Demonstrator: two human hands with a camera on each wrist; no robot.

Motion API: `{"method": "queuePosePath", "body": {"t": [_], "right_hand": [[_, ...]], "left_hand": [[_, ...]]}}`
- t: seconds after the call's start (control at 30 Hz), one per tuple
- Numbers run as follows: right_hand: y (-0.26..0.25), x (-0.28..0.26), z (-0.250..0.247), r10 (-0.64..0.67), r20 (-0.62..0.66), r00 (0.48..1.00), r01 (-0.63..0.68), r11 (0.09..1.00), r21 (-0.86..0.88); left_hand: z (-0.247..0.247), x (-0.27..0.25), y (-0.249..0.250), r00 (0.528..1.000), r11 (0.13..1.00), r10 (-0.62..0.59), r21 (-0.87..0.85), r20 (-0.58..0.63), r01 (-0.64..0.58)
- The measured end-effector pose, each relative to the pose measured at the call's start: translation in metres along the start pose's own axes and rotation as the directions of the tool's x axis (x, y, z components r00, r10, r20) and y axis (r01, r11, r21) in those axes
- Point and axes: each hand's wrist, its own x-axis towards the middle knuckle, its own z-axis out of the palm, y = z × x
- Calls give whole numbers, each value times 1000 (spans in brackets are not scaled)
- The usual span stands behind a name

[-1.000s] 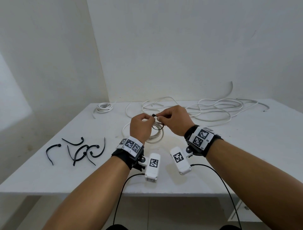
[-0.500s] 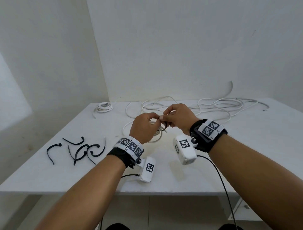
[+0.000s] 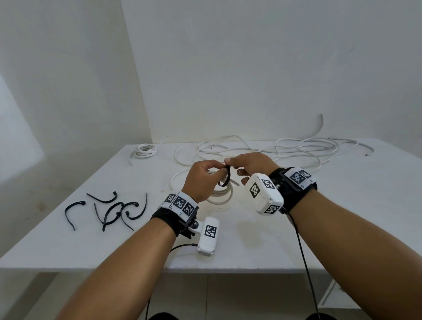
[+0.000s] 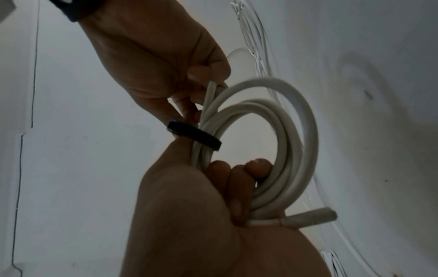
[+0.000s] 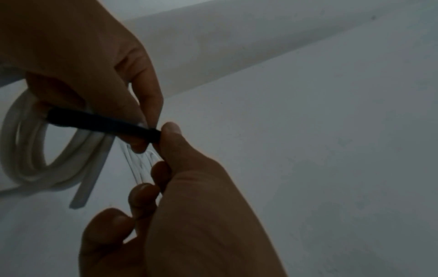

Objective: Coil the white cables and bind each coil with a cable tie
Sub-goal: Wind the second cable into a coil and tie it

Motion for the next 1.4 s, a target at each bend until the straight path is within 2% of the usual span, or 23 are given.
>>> {"method": "queuePosePath", "body": {"t": [0.13, 0.27, 0.37, 0.47, 0.53, 0.6, 0.67, 0.8, 0.87, 1.0, 1.1, 1.13, 1.17, 1.2, 1.27, 1.3, 1.4], "right_hand": [[-9, 3, -1, 2, 22, 1000, 1, 992, -124], [-15, 9, -12, 33, -110, 993, -35, 999, -17], [-18, 8, -8, 40, -124, 992, -36, 999, 39], [-16, 7, 4, 45, -116, 992, -25, 985, 170], [-11, 5, 8, 93, -15, 996, -87, 970, 226], [-7, 1, 9, 139, 164, 977, -166, 971, 169], [-5, -2, 11, 133, 237, 962, -162, 981, 109], [-11, 0, 15, -54, 50, 997, 60, 989, -132], [-13, 1, 18, -45, -12, 999, 43, 991, -129], [-18, 7, 32, 12, 4, 1000, -12, 994, -112], [-16, 18, 39, 82, -34, 996, -83, 996, -38], [-14, 22, 39, 113, -44, 993, -116, 989, -92], [-10, 26, 37, 132, -47, 990, -139, 962, -233], [-7, 27, 36, 143, -45, 989, -148, 885, -442], [3, 33, 35, 176, -61, 983, -157, 609, -778], [6, 34, 34, 192, -69, 979, -159, 508, -846], [7, 24, 32, 246, -42, 968, -138, 386, -912]], "left_hand": [[0, -4, 4, 1000, 999, -8, -47, 20, 9], [0, -8, 6, 998, 970, -15, -242, 68, 31], [1, -10, 4, 993, 945, -24, -323, 116, 61], [2, -12, 5, 986, 928, -44, -359, 158, 99], [0, -12, 7, 985, 905, -77, -404, 155, 134], [-2, -11, 7, 982, 883, -116, -438, 147, 170], [-3, -11, 5, 978, 865, -147, -460, 150, 201], [-3, -12, 7, 976, 898, -121, -400, 182, 186], [-5, -11, 6, 973, 910, -91, -379, 212, 168], [-16, -8, -1, 984, 957, -84, -263, 158, 124], [-25, -6, -3, 984, 959, -102, -249, 145, 136], [-30, -4, -4, 984, 964, -111, -226, 140, 141], [-36, -1, -5, 984, 968, -127, -200, 125, 150], [-45, 4, -7, 984, 971, -145, -178, 99, 161], [-64, 15, -12, 983, 971, -178, -149, 53, 184], [-73, 22, -15, 979, 968, -199, -146, 37, 202], [-100, 45, -27, 963, 955, -270, -132, -28, 264]]}}
